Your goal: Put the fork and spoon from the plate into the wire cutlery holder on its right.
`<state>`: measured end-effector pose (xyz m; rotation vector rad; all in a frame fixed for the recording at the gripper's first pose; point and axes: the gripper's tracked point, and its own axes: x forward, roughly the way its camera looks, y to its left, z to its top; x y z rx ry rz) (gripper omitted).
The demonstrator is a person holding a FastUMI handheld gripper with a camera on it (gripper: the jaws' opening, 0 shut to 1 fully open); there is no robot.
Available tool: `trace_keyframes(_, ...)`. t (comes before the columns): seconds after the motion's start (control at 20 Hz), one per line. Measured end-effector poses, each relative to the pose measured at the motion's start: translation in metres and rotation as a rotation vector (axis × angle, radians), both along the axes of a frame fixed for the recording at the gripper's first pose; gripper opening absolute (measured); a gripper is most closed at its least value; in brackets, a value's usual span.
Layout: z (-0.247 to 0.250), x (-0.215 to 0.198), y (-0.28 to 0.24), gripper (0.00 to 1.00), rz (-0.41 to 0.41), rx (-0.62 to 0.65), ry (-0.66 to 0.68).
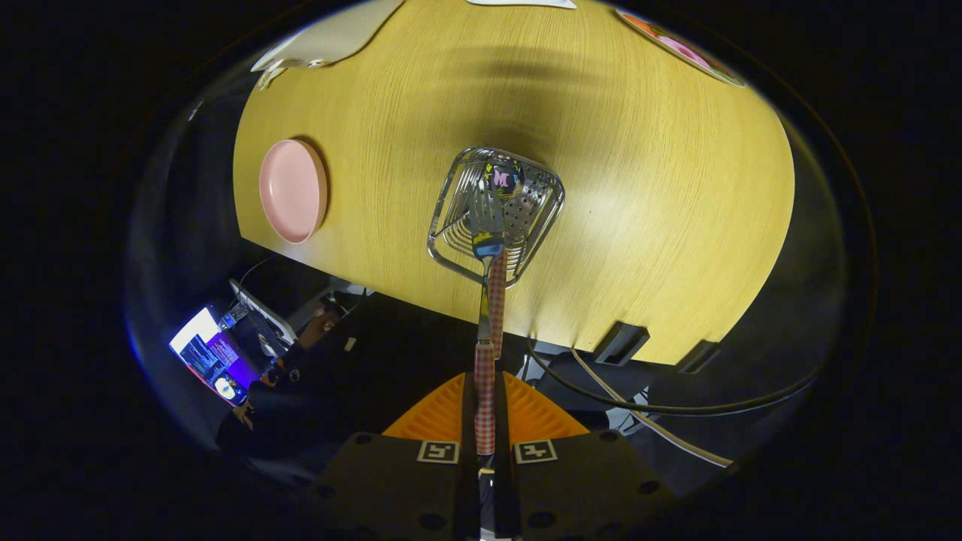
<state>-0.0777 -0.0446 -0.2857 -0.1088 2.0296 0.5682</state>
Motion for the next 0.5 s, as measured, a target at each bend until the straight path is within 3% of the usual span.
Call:
trace_keyframes(0.3,-0.007,0.007,0.005,0.13,0.061,-0.078,0.102)
trace_keyframes(0.5,-0.016,0.016,0.016,0.13,0.052,-0.1,0.118)
